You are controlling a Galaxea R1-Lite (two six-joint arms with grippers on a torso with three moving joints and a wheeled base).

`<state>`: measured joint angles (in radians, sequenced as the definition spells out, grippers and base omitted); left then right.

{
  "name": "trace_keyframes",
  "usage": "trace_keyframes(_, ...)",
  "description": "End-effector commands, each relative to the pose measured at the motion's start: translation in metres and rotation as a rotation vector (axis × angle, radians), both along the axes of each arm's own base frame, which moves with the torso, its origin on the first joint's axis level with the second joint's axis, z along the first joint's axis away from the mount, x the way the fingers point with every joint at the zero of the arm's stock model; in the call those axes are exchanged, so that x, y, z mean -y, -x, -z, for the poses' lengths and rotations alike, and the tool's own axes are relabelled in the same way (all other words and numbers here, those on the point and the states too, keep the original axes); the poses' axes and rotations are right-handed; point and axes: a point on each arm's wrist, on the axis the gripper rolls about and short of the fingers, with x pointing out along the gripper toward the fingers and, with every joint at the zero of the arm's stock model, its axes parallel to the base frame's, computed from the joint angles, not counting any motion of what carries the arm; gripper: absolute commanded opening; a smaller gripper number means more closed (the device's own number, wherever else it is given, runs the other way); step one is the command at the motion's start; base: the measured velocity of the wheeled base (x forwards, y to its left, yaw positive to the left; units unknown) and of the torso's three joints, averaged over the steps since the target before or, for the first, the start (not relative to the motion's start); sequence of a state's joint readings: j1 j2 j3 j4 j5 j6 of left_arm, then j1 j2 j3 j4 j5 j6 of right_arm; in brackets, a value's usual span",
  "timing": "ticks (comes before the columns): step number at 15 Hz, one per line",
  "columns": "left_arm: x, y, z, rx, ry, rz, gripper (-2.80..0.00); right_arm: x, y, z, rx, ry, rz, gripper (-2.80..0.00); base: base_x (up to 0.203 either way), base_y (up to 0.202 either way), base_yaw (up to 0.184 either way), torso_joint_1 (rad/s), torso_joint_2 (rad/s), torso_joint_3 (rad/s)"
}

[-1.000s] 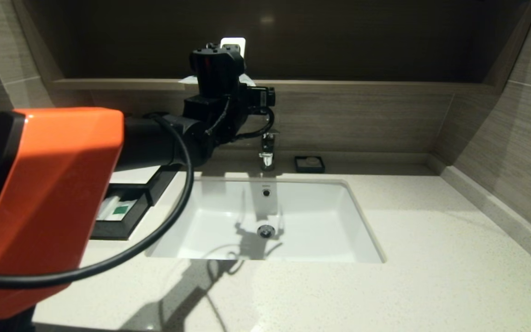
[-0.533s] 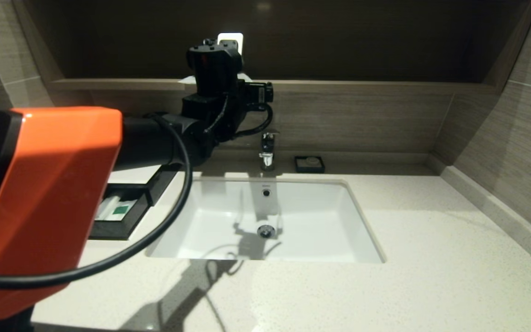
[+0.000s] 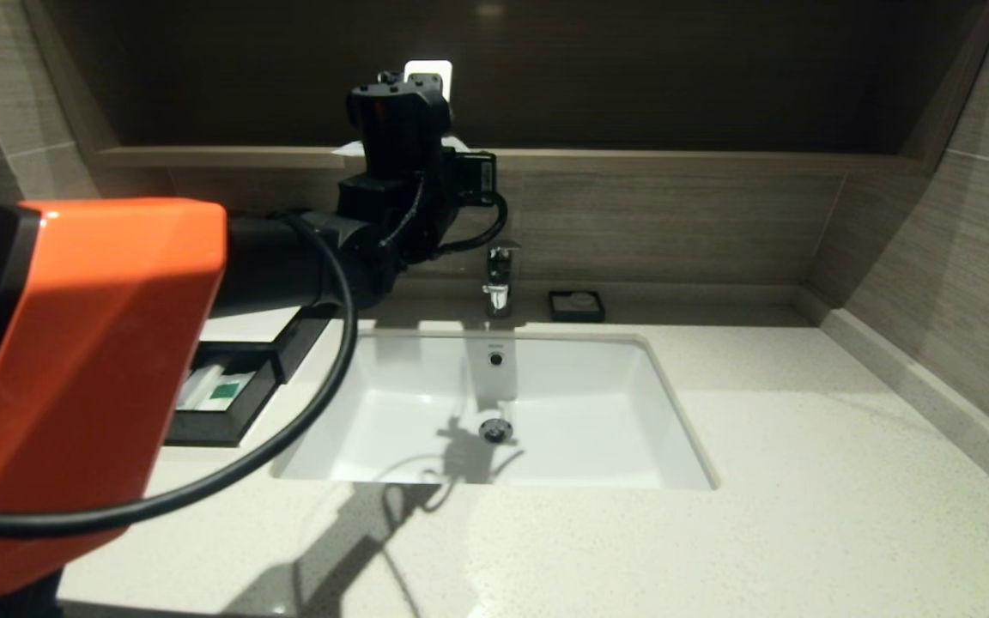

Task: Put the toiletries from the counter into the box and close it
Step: Pick up the bathroom toiletry

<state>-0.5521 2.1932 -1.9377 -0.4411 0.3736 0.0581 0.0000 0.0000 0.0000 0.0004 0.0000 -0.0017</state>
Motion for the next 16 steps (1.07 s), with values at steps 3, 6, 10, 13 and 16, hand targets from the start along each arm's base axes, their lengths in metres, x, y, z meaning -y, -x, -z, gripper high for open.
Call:
trace_keyframes(3, 0.0, 0.0, -0.001, 0.003, 0.001, -0.002, -2.8, 0.0, 0.0, 0.0, 0.0, 0.0, 0.0, -2.8, 0.0, 0.0, 0.0, 0.0, 0.0, 0.0)
trace_keyframes(6, -0.001, 0.001, -0.002, 0.005, 0.004, -0.007, -2.8, 0.0, 0.0, 0.0, 0.0, 0.0, 0.0, -2.8, 0.0, 0.0, 0.0, 0.0, 0.0, 0.0)
trace_keyframes(10, -0.004, 0.006, -0.011, 0.024, 0.017, -0.011, -2.8, 0.0, 0.0, 0.0, 0.0, 0.0, 0.0, -2.8, 0.0, 0.0, 0.0, 0.0, 0.0, 0.0)
trace_keyframes(13, -0.01, 0.014, -0.026, 0.052, 0.038, -0.027, -2.8, 0.0, 0.0, 0.0, 0.0, 0.0, 0.0, -2.8, 0.0, 0.0, 0.0, 0.0, 0.0, 0.0)
trace_keyframes(16, -0.017, 0.025, -0.043, 0.092, 0.072, -0.053, -2.8, 0.0, 0.0, 0.0, -0.001, 0.0, 0.0, -2.8, 0.0, 0.0, 0.0, 0.0, 0.0, 0.0)
